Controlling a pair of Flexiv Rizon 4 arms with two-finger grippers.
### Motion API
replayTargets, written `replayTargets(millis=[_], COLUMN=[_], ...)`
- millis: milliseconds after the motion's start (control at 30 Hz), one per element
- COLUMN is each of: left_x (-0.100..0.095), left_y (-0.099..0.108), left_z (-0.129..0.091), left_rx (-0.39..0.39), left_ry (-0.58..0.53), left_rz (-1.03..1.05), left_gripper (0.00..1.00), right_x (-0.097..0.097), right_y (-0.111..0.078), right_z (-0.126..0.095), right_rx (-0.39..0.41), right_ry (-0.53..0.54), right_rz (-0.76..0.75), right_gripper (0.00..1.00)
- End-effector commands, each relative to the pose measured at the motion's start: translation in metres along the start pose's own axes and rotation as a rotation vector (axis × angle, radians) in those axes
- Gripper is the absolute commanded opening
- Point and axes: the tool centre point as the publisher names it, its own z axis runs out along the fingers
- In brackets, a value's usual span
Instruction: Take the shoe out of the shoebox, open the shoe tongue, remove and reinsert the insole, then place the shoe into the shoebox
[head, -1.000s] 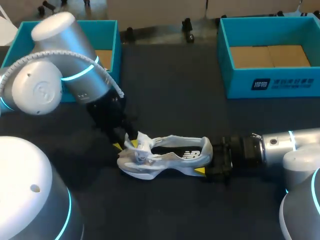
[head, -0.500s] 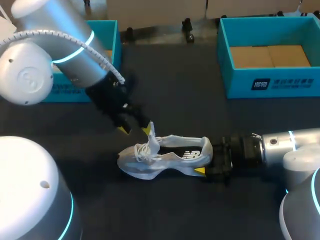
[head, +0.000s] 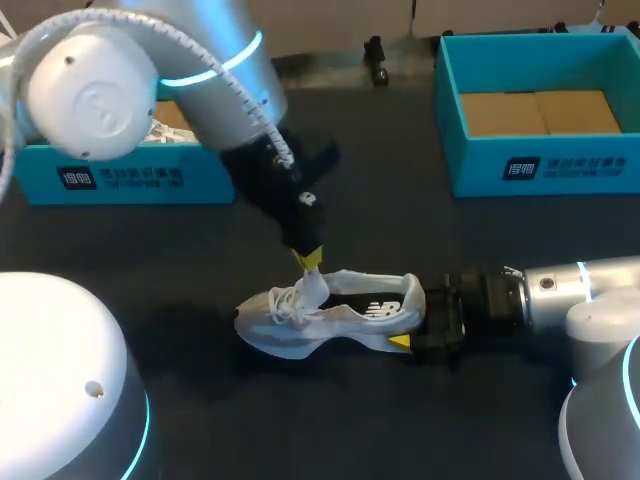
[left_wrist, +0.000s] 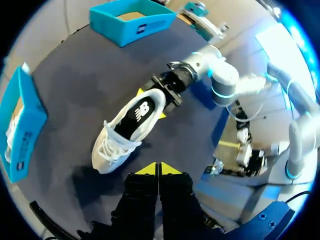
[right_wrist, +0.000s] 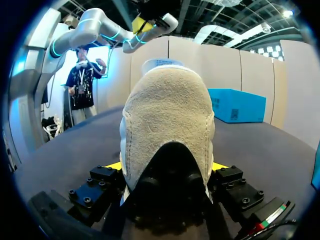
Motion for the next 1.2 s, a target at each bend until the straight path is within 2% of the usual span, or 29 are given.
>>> replayTargets(millis=[33, 67, 500, 567, 700, 833, 933, 1200], left_x=[0.009, 0.008, 0.008, 0.009, 0.005, -0.002, -0.005, -0.017], left_y=[-0.017, -0.019, -0.019, -0.026, -0.044, -0.058, -0.062, -0.063], left_z=[0.006, 0.013, 0.013, 0.014, 0.036, 0.067, 0.084, 0.102], left_rx=[-0.296, -0.315, -0.315, -0.257, -0.292, -0.320, -0.318, -0.297], left_ry=[-0.140, -0.202, -0.202, -0.207, -0.201, -0.224, -0.229, -0.185], left_rz=[0.219, 0.207, 0.207, 0.268, 0.431, 0.458, 0.507, 0.525], left_gripper=[0.00, 0.00, 0.00, 0.00, 0.00, 0.00, 0.00, 0.00], right_x=[0.000, 0.000, 0.000, 0.000, 0.000, 0.000, 0.000, 0.000], right_y=[0.001, 0.001, 0.001, 0.001, 0.001, 0.001, 0.001, 0.001], right_z=[0.001, 0.001, 0.001, 0.001, 0.001, 0.001, 0.001, 0.001], right_rx=[0.005, 0.005, 0.005, 0.005, 0.005, 0.005, 0.005, 0.005], right_ry=[-0.001, -0.001, -0.001, -0.001, -0.001, -0.001, -0.001, -0.001], right_rz=[0.001, 0.001, 0.001, 0.001, 0.001, 0.001, 0.001, 0.001], right_gripper=[0.00, 0.00, 0.00, 0.00, 0.00, 0.00, 0.00, 0.00])
